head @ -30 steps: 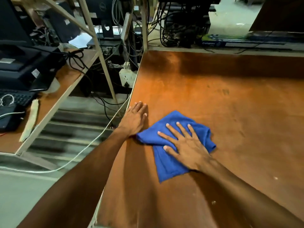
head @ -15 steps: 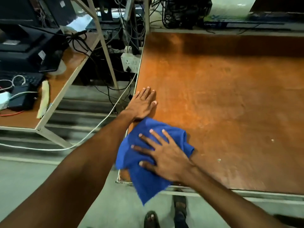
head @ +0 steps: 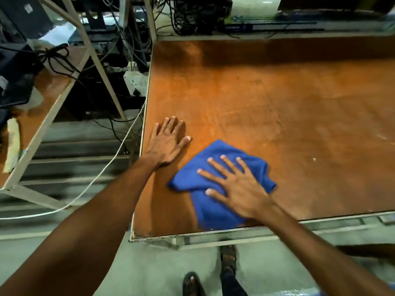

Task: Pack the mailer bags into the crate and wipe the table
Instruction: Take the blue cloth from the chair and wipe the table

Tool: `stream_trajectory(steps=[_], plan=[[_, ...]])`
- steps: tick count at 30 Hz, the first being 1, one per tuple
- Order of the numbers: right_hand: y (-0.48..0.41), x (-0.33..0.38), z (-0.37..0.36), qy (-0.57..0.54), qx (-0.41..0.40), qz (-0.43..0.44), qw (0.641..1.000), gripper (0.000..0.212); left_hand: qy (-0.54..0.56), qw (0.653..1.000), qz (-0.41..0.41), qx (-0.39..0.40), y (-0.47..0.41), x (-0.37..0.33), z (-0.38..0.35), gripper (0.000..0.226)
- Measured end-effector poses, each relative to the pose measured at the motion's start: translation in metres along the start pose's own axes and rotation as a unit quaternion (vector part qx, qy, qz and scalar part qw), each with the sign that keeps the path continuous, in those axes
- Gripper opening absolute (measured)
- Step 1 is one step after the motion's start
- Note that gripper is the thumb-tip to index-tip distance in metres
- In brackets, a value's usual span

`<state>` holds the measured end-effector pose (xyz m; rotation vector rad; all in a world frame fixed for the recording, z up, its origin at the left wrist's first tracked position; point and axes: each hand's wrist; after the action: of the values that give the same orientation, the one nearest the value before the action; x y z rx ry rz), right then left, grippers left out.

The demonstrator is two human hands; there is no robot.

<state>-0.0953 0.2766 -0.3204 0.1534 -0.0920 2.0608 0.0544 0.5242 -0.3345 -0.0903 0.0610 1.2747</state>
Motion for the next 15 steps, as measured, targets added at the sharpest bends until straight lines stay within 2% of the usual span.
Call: stream_trajectory(steps=[2,4,5,6,9,11,13,15], plan=[[-0.004,-0.068,0.01,0.025,-0.007,-0.148,0.989,0.061,0.01,1.0,-0.022,-0.01,-0.003,-0.014,-0.002,0.071],[-0.001,-0.102,0.02,0.001,-0.014,-0.247,0.969,0.066,0.02,0.999,-0.031,-0.014,-0.008,-0.024,-0.004,0.069],[0.001,-0.102,0.022,0.004,-0.006,-0.251,0.968,0.066,0.021,0.999,-0.032,-0.015,-0.011,-0.028,-0.004,0.068],[0.006,-0.093,0.021,0.012,0.002,-0.218,0.976,0.064,0.02,0.999,-0.032,-0.013,-0.014,-0.032,-0.004,0.068],[0.038,-0.054,0.014,0.005,0.05,-0.027,0.998,0.06,0.021,0.999,-0.028,-0.009,-0.026,-0.044,-0.004,0.067],[0.038,-0.077,0.018,0.01,0.057,0.027,0.998,0.059,0.022,0.999,-0.026,-0.012,-0.036,-0.05,-0.003,0.067],[0.011,-0.133,0.021,0.016,0.015,-0.051,0.998,0.058,0.024,0.999,-0.02,-0.008,-0.05,-0.057,-0.001,0.066],[-0.023,-0.192,0.032,-0.006,-0.015,-0.216,0.976,0.062,0.027,1.0,-0.008,-0.003,-0.068,-0.068,0.002,0.066]])
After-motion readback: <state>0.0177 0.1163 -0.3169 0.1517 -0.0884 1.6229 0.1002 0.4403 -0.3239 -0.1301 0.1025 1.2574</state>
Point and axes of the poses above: each hand's wrist, its own y-axis away from the middle knuckle, its own z-axis out of the back of the hand, x = y × z, and after that the axes turned 6 degrees about -y, right-handed
